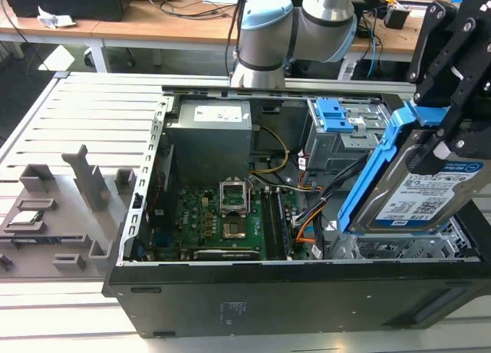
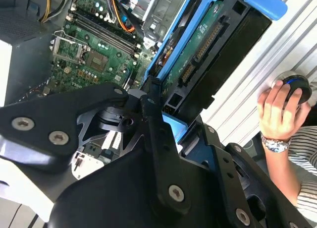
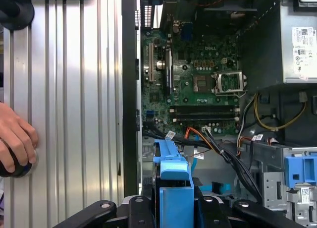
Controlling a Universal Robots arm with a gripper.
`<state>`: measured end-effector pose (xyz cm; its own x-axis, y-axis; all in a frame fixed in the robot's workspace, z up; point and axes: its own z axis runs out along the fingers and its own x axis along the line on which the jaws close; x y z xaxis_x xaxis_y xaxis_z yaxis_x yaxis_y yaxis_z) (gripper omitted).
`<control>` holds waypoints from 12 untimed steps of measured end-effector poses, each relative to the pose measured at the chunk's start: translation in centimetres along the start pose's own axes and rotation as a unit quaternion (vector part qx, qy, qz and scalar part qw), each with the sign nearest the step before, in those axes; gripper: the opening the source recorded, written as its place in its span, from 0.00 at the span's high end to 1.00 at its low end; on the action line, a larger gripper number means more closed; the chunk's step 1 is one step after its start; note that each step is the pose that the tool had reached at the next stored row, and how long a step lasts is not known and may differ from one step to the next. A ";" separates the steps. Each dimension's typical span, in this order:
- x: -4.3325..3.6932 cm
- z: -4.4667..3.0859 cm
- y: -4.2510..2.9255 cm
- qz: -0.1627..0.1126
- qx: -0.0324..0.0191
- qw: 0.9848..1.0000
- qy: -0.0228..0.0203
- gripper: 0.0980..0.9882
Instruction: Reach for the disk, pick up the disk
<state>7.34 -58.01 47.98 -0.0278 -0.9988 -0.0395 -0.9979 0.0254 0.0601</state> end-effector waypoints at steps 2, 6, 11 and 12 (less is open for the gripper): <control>-0.03 -0.06 -1.10 0.000 0.000 1.000 0.000 0.70; -0.08 -0.16 -2.68 0.000 0.000 1.000 0.000 0.70; -0.14 -0.29 -4.84 0.000 -0.001 1.000 0.000 0.70; -0.15 -0.31 -5.29 0.000 -0.001 1.000 0.000 0.70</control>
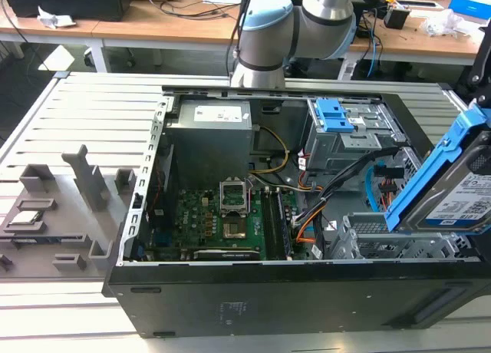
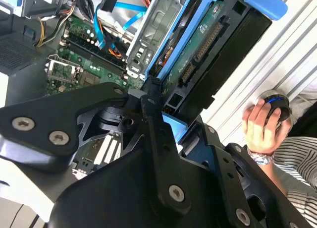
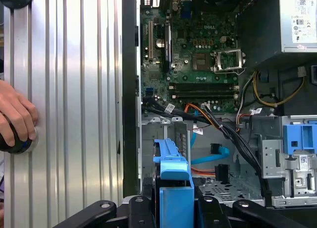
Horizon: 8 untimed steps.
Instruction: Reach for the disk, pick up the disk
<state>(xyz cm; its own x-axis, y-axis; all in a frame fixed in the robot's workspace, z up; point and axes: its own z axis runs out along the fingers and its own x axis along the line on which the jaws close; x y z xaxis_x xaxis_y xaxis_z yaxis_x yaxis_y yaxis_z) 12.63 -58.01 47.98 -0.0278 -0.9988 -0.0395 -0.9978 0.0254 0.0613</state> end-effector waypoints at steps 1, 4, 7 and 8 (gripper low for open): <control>-0.01 -0.02 -0.32 0.000 0.000 1.000 0.000 0.70; -0.03 -0.05 -0.84 0.000 0.000 1.000 0.000 0.70; -0.02 -0.06 -0.85 0.000 0.000 1.000 0.000 0.70; -0.02 -0.06 -0.86 0.000 0.000 1.000 0.000 0.70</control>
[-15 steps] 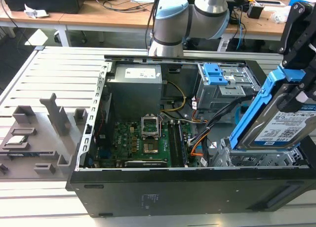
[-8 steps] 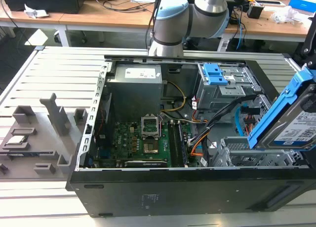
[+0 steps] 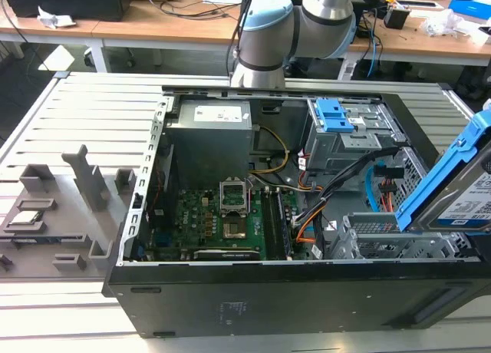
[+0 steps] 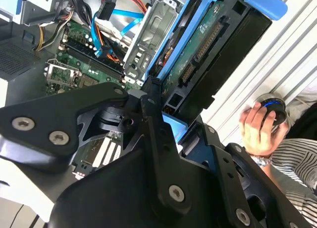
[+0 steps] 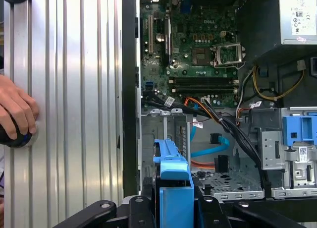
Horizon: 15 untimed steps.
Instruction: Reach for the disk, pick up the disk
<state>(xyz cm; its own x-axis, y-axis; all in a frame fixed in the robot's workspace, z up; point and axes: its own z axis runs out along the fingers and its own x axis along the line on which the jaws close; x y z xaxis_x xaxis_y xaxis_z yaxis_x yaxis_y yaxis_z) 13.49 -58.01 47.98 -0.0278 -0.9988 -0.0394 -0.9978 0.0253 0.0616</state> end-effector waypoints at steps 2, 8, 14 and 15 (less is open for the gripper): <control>0.00 0.00 0.00 0.000 0.000 1.000 0.000 0.70; 0.03 0.11 1.01 0.000 0.000 1.000 0.000 0.70; 0.06 0.22 1.96 0.000 0.000 1.000 0.000 0.70; 0.06 0.22 2.04 0.000 0.000 1.000 0.000 0.70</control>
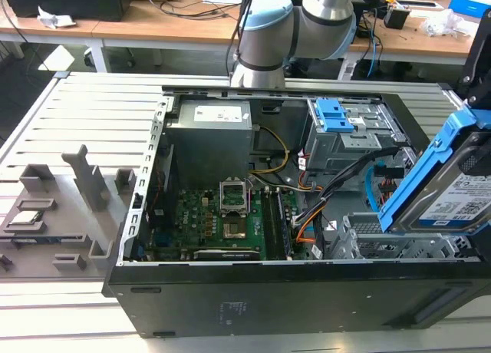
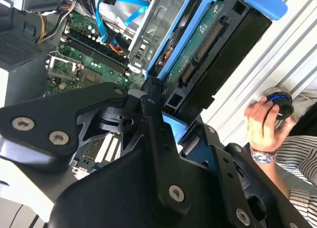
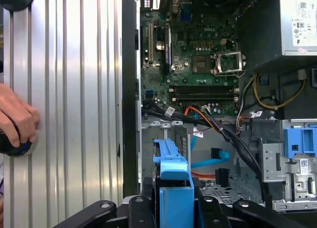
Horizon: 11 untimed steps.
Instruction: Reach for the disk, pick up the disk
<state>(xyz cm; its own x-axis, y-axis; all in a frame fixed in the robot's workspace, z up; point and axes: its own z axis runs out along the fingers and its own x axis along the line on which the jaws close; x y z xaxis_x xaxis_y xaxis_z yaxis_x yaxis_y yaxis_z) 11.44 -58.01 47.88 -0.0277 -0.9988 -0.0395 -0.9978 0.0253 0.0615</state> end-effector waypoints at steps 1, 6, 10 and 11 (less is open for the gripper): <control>0.01 0.02 0.16 0.000 0.000 1.000 0.000 0.70; 0.01 0.12 0.40 0.000 0.000 1.000 0.000 0.70; 0.03 0.37 0.44 0.000 0.000 1.000 0.000 0.70; 0.03 0.48 0.44 0.000 0.000 1.000 0.000 0.70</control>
<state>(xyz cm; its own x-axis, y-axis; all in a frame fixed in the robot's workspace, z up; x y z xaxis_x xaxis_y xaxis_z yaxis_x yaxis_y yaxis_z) 10.97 -58.01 47.43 -0.0277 -0.9988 -0.0394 -0.9978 0.0253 0.0616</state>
